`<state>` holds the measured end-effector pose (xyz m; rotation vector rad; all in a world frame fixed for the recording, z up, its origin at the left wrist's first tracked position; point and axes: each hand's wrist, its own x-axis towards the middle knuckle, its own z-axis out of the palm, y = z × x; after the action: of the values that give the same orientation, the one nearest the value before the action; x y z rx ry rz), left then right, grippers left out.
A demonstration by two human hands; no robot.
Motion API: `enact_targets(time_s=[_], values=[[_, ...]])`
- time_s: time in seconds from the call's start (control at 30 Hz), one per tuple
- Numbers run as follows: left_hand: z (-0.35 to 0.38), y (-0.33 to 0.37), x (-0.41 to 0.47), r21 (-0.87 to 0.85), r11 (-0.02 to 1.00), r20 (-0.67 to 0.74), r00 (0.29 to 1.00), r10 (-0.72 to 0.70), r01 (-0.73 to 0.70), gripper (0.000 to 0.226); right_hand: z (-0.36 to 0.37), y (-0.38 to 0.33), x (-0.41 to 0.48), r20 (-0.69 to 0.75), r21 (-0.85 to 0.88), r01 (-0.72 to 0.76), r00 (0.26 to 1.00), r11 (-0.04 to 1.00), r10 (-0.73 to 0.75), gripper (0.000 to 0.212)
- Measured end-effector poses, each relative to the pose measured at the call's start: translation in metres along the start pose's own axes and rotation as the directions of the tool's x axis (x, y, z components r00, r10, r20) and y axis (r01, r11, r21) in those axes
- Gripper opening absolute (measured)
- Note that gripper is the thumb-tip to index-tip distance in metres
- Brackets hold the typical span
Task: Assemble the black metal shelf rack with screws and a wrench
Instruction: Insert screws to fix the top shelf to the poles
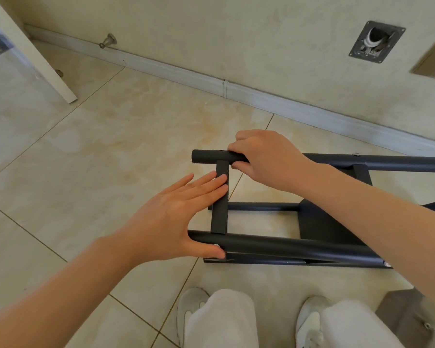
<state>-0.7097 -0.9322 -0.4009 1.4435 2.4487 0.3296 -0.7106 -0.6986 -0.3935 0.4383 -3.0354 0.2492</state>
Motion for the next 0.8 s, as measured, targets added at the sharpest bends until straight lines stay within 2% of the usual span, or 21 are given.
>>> enact_targets(time_s=[0.2, 0.3, 0.53, 0.67, 0.8], values=[[-0.001, 0.0, 0.001, 0.067, 0.997, -0.062, 0.997, 0.037, -0.032, 0.11, -0.002, -0.002, 0.0, 0.028, 0.0, 0.017, 0.999, 1.0, -0.017, 0.023], [-0.003, -0.002, 0.005, 0.112, 0.991, -0.041, 0.996, 0.078, -0.073, 0.107, -0.003, -0.001, 0.0, 0.034, -0.006, 0.017, 0.999, 1.0, -0.017, 0.023], [0.004, -0.004, 0.006, -0.023, 0.993, -0.065, 0.992, 0.111, -0.112, 0.099, -0.003, 0.0, -0.002, 0.044, -0.001, 0.013, 0.999, 1.0, -0.013, 0.024], [0.007, -0.005, 0.005, -0.066, 0.992, -0.096, 0.99, 0.102, -0.108, 0.097, -0.004, -0.002, -0.008, 0.009, 0.085, -0.011, 1.0, 0.996, 0.01, 0.027], [0.01, -0.006, 0.005, -0.084, 0.991, -0.104, 0.99, 0.093, -0.102, 0.095, -0.001, -0.009, -0.03, -0.011, 0.325, -0.059, 0.998, 0.944, 0.066, 0.038]])
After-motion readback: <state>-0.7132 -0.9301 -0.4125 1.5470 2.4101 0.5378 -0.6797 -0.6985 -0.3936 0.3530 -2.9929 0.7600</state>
